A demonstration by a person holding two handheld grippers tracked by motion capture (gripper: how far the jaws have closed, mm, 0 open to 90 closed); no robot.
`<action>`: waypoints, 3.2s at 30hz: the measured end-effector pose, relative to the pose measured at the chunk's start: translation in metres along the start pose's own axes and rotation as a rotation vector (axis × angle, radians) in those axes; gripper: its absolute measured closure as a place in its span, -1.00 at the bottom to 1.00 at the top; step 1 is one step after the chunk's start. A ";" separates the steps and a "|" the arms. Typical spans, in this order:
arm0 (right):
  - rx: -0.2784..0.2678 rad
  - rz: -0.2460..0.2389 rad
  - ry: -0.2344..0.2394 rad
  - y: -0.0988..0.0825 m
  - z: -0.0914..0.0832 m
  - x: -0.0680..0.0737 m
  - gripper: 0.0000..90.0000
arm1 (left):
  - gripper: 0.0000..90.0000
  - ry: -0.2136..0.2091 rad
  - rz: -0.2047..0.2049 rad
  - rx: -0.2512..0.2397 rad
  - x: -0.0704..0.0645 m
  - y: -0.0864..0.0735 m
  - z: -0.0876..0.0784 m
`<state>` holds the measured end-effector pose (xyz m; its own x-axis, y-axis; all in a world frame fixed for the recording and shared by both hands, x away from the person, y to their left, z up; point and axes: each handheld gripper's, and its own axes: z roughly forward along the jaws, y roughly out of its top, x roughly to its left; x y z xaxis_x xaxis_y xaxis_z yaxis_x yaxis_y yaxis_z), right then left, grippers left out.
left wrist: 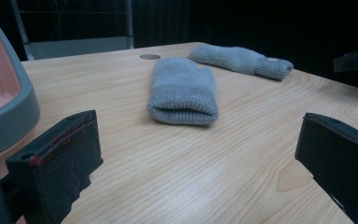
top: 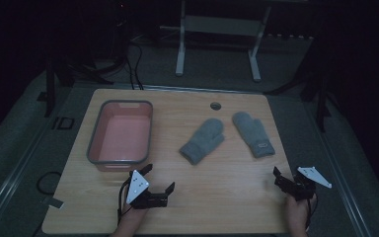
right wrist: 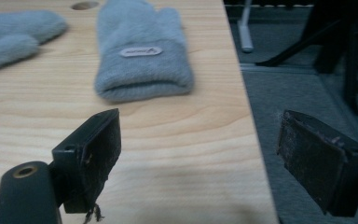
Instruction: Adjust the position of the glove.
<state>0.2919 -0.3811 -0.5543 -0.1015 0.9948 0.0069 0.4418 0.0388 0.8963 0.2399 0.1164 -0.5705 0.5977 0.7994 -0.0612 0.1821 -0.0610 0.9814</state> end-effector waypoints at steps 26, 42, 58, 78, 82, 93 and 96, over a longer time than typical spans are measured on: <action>0.084 -0.118 0.372 0.095 0.044 0.017 -0.71 | -0.99 -0.088 -0.010 0.027 -0.005 0.004 -0.003; 0.186 -0.256 0.523 0.121 0.082 0.071 -0.70 | -0.99 -0.187 -0.089 0.025 -0.004 0.013 -0.011; 0.247 -0.331 0.623 0.126 0.128 0.126 -0.64 | -0.99 -0.245 -0.060 0.085 -0.007 0.016 -0.013; 0.375 -0.485 0.613 0.105 0.192 0.189 -0.03 | -0.99 -0.265 -0.071 0.107 -0.005 0.018 -0.014; 0.389 -0.450 0.640 0.104 0.194 0.188 0.27 | -0.99 -0.258 -0.070 0.102 -0.006 0.018 -0.016; 0.340 -0.568 0.728 0.116 0.165 0.195 0.82 | -0.99 -0.218 -0.082 0.068 -0.001 0.024 -0.024; 0.300 -0.575 0.814 0.126 0.141 0.197 0.82 | -0.99 -0.215 -0.083 0.065 0.001 0.025 -0.025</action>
<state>0.4532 -0.1665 -0.5027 -0.8884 0.4589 0.0101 0.3282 0.6197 0.7129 0.2256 0.1310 -0.5417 0.7296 0.6582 -0.1855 0.2833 -0.0440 0.9580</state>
